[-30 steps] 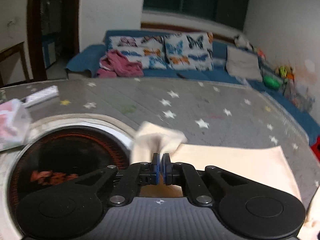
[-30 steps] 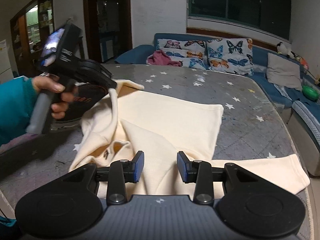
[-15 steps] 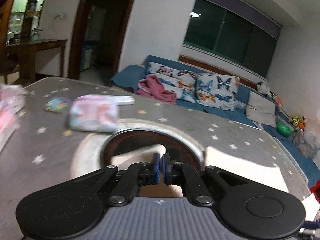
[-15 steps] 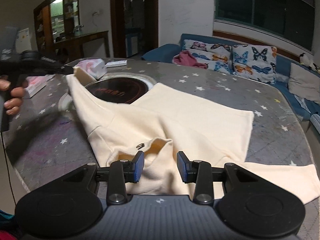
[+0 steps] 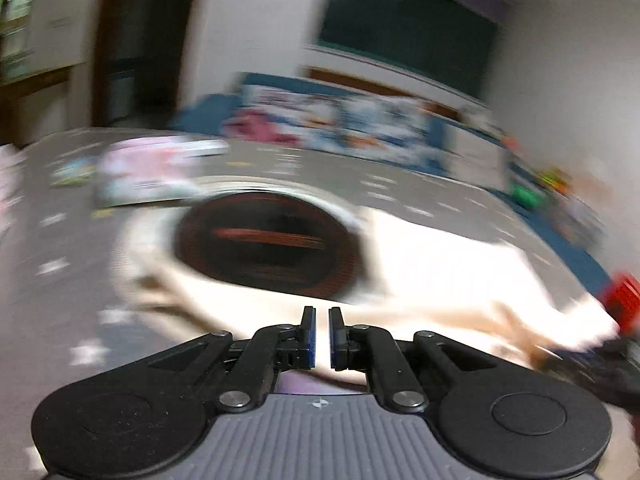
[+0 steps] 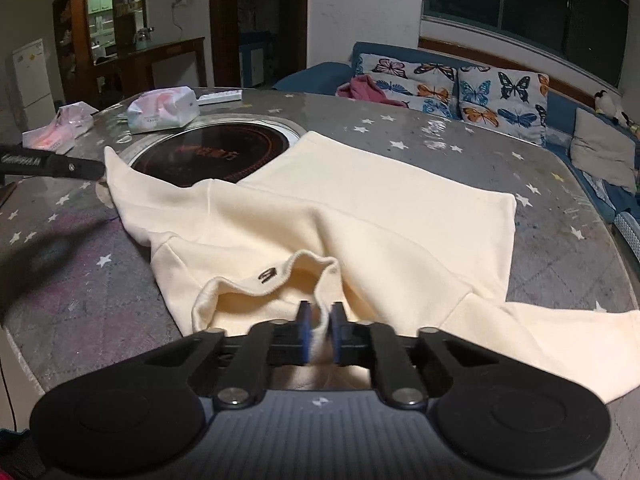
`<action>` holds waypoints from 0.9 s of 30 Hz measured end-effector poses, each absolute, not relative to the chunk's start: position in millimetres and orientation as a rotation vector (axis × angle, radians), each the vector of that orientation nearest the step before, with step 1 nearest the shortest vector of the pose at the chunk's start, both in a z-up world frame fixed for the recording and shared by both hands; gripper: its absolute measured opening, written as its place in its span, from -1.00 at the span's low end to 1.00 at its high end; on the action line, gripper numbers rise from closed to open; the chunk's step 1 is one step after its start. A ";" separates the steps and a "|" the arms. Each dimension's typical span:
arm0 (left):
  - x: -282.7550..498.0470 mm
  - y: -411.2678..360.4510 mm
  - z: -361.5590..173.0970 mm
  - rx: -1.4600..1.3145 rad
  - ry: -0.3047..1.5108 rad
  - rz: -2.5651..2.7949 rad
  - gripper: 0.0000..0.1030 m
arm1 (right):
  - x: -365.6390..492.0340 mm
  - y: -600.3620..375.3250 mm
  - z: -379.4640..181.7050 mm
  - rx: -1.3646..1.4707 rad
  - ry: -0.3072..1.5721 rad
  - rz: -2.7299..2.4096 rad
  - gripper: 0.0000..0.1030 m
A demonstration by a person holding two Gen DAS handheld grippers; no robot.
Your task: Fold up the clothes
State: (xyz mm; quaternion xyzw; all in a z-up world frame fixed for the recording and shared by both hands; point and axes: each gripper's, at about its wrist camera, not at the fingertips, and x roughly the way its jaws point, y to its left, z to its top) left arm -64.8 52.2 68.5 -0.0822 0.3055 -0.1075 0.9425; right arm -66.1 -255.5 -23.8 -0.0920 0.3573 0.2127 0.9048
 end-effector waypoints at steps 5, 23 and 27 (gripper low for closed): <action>-67.4 -10.4 69.8 -0.079 0.616 -0.459 -0.16 | -77.7 -259.8 -16.3 -0.195 0.722 0.442 -0.92; -79.8 -44.3 36.4 0.131 0.697 -0.595 -0.84 | -120.2 -263.8 -17.6 -0.225 0.784 0.537 -0.93; -89.7 -38.0 35.6 0.154 0.709 -0.614 -0.85 | -122.1 -265.3 -16.0 -0.213 0.810 0.583 -0.82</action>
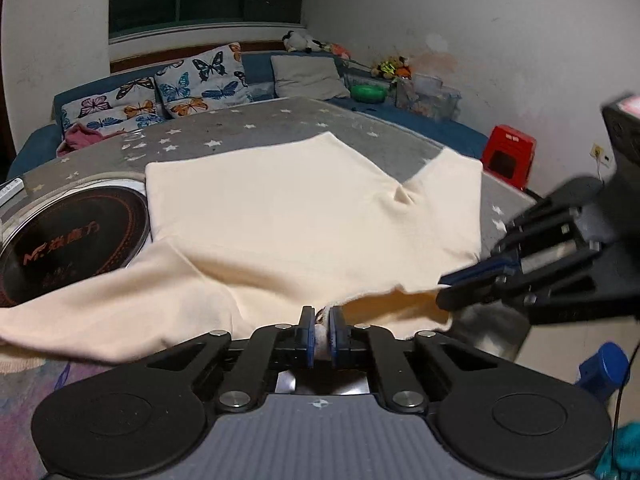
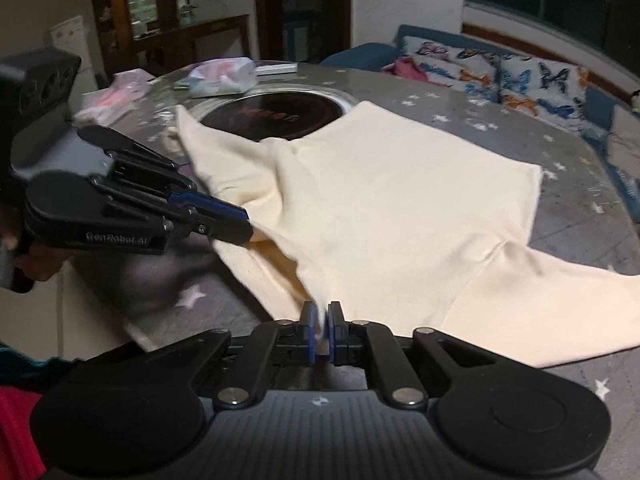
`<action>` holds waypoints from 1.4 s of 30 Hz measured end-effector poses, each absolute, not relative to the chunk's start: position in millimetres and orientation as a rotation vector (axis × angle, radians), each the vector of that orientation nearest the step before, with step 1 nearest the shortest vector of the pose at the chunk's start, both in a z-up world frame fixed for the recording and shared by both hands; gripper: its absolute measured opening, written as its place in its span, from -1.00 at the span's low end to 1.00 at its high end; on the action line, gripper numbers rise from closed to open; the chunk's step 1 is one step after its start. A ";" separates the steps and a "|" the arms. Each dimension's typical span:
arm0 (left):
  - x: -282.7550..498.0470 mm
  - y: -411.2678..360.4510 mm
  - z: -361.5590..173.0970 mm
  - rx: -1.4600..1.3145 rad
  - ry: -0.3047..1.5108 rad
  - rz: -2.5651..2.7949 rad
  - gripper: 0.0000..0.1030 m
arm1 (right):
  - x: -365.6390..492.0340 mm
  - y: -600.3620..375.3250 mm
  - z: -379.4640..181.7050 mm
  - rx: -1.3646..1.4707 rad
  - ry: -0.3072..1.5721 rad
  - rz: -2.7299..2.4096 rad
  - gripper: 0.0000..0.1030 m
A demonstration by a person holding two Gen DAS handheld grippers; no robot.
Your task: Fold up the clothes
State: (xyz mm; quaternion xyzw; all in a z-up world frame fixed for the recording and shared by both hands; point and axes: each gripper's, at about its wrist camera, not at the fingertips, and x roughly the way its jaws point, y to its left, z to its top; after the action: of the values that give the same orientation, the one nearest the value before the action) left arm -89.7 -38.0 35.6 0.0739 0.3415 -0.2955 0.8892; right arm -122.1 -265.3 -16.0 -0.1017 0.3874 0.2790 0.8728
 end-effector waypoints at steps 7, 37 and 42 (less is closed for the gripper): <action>-97.2 -32.9 37.4 0.159 0.719 -0.629 -0.85 | -109.1 -270.7 3.5 -0.159 0.737 0.612 -0.79; 31.6 155.6 38.5 -0.316 0.714 0.230 -0.13 | -87.0 -219.3 -35.8 -0.274 0.787 0.708 -0.79; 46.6 165.9 25.1 -0.364 0.748 0.255 -0.89 | -88.1 -218.9 -35.8 -0.277 0.785 0.704 -0.79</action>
State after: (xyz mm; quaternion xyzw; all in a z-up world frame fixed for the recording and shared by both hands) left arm 46.6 165.9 25.1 -0.1763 0.3625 0.1234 0.9068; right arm -88.1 -218.9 -35.8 -0.1317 0.3732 0.3350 0.8551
